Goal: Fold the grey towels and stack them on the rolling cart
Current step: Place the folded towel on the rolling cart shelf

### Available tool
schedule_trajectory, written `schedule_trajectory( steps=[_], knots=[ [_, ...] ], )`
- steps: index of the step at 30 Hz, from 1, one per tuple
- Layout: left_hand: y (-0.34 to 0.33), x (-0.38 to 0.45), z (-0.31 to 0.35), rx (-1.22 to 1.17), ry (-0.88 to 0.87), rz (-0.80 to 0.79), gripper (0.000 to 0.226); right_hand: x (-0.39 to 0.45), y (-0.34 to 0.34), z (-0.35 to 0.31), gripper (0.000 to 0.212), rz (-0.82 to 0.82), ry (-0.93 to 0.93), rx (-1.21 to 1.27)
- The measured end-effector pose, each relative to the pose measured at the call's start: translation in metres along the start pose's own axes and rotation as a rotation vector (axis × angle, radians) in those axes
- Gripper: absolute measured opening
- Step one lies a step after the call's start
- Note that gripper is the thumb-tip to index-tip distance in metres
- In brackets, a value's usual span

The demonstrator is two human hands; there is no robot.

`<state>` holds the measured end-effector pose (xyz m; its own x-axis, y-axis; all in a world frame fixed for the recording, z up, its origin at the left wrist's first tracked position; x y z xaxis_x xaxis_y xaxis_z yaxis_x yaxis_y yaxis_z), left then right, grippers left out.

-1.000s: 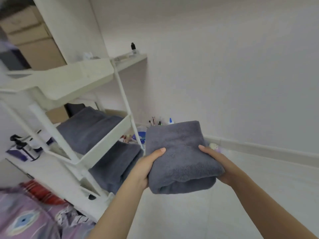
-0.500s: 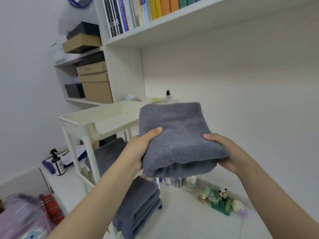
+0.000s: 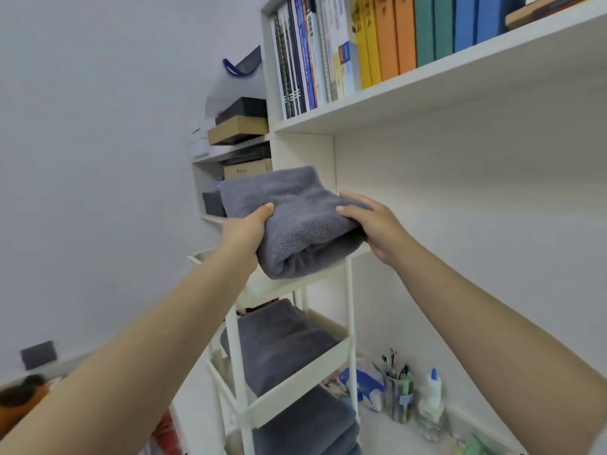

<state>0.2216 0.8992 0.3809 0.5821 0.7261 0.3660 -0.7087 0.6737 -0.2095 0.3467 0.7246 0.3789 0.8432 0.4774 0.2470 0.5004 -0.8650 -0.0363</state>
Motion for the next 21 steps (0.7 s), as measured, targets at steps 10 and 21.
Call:
schedule_trajectory(
  steps=[10, 21],
  knots=[
    [0.024, 0.042, -0.034, 0.554, 0.151, -0.438, 0.045, 0.045, -0.032, 0.052, 0.03, 0.023, -0.011, -0.386],
    [0.027, 0.054, -0.037, 1.137, -0.174, -0.474, 0.057, 0.035, -0.026, 0.049, 0.025, 0.269, 0.125, -0.604]
  ],
)
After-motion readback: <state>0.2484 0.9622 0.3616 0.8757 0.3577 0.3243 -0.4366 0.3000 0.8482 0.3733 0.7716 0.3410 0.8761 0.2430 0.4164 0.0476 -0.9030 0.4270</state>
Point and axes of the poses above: each hand's wrist, its own x-axis towards the middle knuckle, its own y-axis out of the back of the hand, z = x × y, the point moved 5 cm from there along x, towards the middle knuckle, and after that the axes turned 13 degrees about -y, right-handed, at the moved point
